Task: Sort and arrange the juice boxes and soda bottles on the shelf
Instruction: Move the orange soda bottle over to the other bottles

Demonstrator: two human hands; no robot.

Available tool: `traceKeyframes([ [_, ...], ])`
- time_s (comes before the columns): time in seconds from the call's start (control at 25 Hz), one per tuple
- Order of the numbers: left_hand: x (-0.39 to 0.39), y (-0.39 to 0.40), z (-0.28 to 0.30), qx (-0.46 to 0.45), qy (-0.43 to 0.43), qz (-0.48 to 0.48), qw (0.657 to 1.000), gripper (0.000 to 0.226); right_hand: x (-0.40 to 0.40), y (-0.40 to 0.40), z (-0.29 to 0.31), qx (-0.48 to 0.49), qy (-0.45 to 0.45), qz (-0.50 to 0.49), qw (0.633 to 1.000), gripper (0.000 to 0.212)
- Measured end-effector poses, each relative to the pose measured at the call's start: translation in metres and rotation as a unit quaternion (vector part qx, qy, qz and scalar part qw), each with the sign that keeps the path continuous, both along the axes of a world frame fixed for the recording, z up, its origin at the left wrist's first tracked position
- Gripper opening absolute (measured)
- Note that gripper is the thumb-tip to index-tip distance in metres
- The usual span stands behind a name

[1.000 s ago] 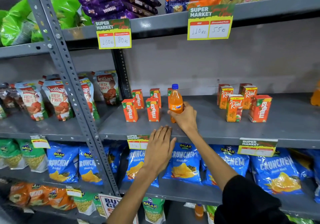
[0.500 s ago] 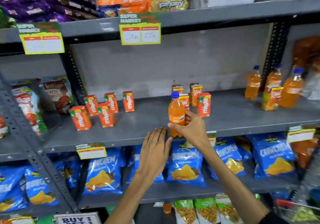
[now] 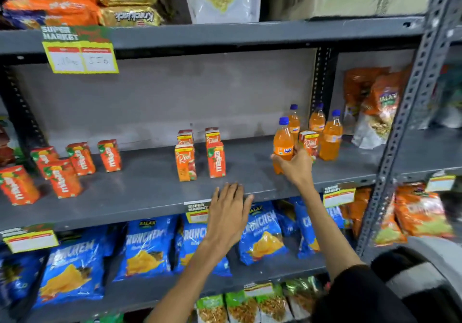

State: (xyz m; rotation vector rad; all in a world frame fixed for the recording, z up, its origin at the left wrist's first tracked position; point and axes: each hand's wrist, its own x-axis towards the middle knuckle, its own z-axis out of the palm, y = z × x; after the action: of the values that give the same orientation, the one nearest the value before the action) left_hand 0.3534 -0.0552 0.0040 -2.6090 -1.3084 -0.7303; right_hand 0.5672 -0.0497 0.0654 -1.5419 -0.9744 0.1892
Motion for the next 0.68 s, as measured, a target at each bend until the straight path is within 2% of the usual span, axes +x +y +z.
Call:
traceKeyframes([
  [0.24, -0.001, 0.000, -0.003, 0.001, 0.012, 0.009, 1.000, 0.054, 0.009, 0.023, 0.001, 0.003, 0.032, -0.016, 0.999, 0.035],
  [0.68, -0.005, 0.003, -0.003, 0.003, 0.029, 0.002, 1.000, 0.060, 0.003, 0.019, -0.010, -0.018, 0.026, -0.026, 0.999, 0.049],
])
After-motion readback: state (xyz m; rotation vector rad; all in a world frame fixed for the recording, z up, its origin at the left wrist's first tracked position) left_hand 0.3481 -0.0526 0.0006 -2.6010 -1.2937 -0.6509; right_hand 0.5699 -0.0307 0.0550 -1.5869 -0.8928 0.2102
